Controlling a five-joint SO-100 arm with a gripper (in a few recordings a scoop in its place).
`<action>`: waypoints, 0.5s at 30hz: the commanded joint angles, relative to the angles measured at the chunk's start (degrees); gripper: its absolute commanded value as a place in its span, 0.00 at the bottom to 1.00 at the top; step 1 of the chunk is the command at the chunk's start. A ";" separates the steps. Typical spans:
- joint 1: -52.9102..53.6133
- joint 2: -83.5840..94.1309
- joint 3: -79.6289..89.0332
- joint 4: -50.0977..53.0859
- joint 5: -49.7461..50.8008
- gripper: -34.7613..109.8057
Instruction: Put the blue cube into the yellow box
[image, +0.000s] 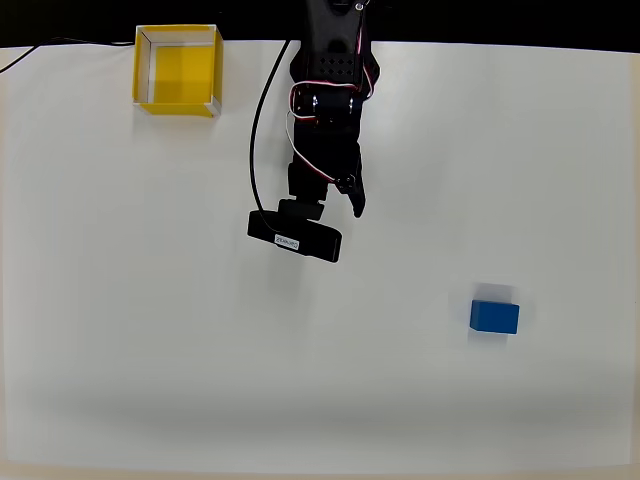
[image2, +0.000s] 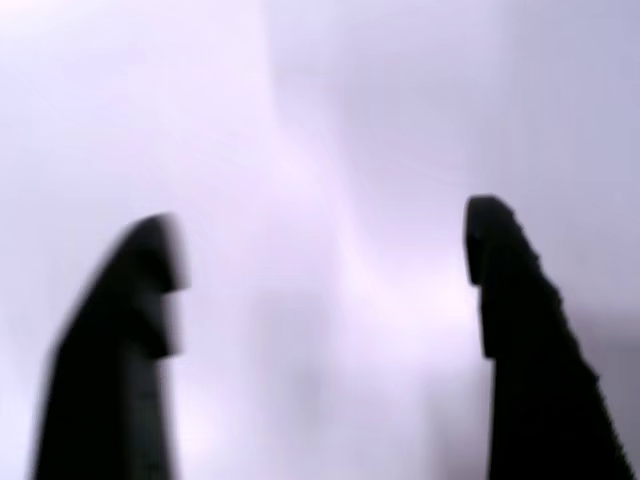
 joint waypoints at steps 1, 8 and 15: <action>-2.90 -10.46 -18.28 -2.81 1.93 0.56; -7.12 -28.04 -36.74 -4.22 11.25 0.57; -10.11 -45.79 -52.65 -6.33 10.28 0.57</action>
